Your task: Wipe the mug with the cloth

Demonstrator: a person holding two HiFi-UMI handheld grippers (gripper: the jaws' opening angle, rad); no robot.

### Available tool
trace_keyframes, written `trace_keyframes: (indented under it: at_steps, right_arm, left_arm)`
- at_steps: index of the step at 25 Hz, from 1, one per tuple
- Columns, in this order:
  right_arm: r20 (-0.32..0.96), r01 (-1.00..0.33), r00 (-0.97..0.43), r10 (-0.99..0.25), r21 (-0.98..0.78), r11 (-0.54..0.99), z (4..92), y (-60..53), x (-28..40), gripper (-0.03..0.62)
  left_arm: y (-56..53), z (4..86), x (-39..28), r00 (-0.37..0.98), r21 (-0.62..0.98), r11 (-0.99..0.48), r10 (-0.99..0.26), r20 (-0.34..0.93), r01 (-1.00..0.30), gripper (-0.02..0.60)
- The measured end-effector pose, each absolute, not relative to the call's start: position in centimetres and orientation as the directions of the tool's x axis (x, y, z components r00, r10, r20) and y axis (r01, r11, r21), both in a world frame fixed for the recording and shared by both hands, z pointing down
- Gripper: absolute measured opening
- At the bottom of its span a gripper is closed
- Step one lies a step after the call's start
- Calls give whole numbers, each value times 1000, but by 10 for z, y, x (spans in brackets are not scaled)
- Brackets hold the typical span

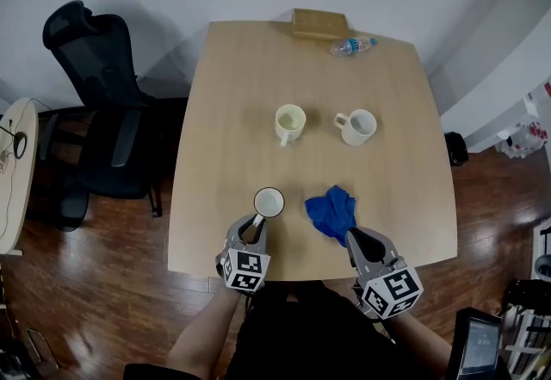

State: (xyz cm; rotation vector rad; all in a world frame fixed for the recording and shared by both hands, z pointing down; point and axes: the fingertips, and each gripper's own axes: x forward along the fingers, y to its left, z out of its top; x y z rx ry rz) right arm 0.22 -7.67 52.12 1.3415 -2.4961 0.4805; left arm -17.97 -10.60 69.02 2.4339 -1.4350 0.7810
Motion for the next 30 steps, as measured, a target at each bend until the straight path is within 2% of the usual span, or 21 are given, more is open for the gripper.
trace_keyframes:
  at_steps: [5,10,11,17,20,22,23,24,25,28,30]
  right_arm:
    - [451,-838,-532,-717,-161,521,562,-90,9,18]
    - [620,-888,-427,-658,-153,433,643,-110,25,23]
    - [655,-900,-392,-646,-130,415,657,-113,28,41]
    - [812,-909,-225,-538,24,416,714,-128,7,300]
    - [805,-896,-190,-562,92,434,724,-143,-3,348]
    - [789,-877,-196,-582,124,463,726,-154,-6,340]
    - [787,-862,-205,-582,137,488,725,-157,-7,302]
    - [789,-843,-217,-575,145,517,725,-160,-6,181]
    - [791,-828,-238,-564,139,544,725,-161,-5,141]
    - [744,-836,-382,-548,-25,549,720,-165,7,114]
    - [627,-833,-499,-598,-158,530,685,-169,16,113]
  left_arm:
    - [-109,687,-174,356,-81,-470,-760,544,-879,66]
    - [-104,677,-162,382,-99,-514,-740,553,-852,61]
    - [-101,674,-160,389,-96,-521,-736,554,-848,61]
    - [-93,627,-168,400,-79,-506,-760,512,-859,61]
    - [-93,599,-167,410,-84,-508,-771,487,-857,61]
    - [-93,586,-163,427,-80,-522,-768,476,-849,61]
    - [-93,581,-161,439,-76,-531,-765,472,-844,61]
    - [-93,576,-160,451,-71,-541,-761,467,-838,61]
    - [-93,572,-158,464,-65,-551,-755,463,-832,61]
    - [-96,558,-153,514,-45,-593,-731,448,-804,61]
    - [-101,547,-149,554,-29,-626,-709,435,-779,61]
